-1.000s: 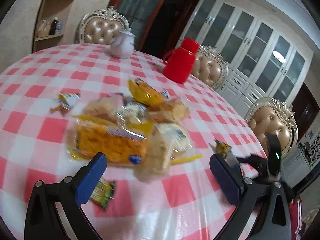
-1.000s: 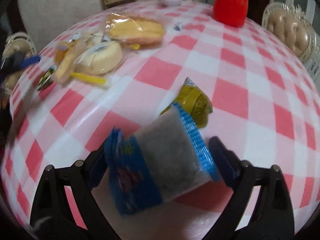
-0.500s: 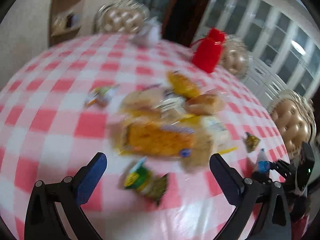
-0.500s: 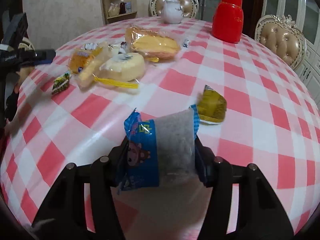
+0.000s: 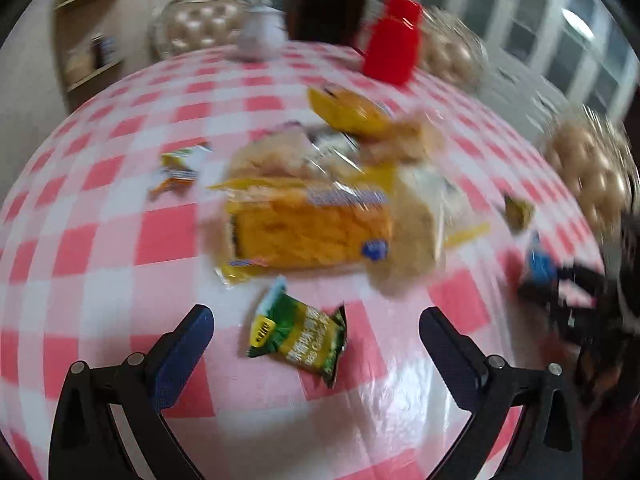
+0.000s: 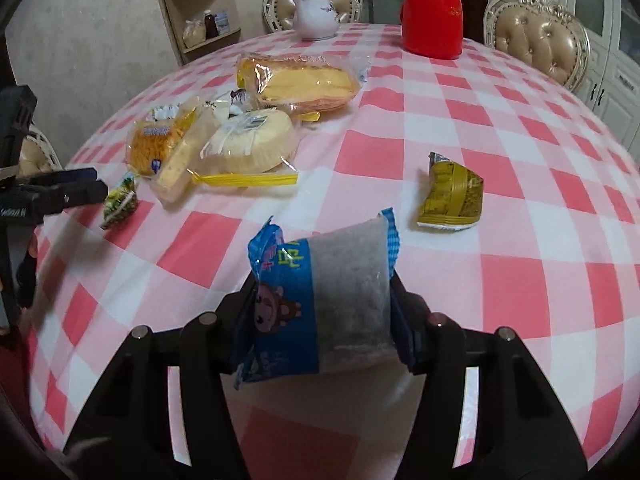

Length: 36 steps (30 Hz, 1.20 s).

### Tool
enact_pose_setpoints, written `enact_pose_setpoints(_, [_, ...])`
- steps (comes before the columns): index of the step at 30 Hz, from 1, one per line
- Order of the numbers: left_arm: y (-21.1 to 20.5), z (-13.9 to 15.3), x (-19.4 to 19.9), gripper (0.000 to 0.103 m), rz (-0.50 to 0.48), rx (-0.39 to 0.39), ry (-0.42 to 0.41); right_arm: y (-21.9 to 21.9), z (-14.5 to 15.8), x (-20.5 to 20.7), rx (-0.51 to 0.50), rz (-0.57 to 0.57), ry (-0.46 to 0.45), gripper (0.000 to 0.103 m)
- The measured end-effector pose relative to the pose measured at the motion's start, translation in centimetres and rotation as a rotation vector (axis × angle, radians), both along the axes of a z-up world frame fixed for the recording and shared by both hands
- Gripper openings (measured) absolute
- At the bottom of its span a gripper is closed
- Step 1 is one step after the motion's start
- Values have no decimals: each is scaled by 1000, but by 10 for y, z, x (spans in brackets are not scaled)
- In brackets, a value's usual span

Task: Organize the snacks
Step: 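Grasp the green snack packet with the left tool, then carry both packets to the white box and open both tools to release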

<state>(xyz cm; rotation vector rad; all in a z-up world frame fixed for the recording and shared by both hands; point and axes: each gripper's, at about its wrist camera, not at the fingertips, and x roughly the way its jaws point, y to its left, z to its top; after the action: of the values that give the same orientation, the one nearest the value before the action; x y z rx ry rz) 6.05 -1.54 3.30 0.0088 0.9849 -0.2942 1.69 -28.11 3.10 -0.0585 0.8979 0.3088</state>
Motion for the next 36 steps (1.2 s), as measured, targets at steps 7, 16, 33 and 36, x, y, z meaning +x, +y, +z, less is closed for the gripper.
enact_pose_setpoints(7, [5,-25,13,85,-79,34,58,11,3,-7,26,10,-9,61])
enact_pose_setpoints(16, [-6,-22,0,43,-118,96,-53,29,3,-14,45,30,-18,61])
enact_pose_setpoints(33, [1,-10,-22,43,38,-41,-75,-1,6,-18,232,-150,-24,61])
enact_pose_setpoints(36, [5,-4,-38,43,109,-58,-90,9,6,-27,234,-155,-16,61])
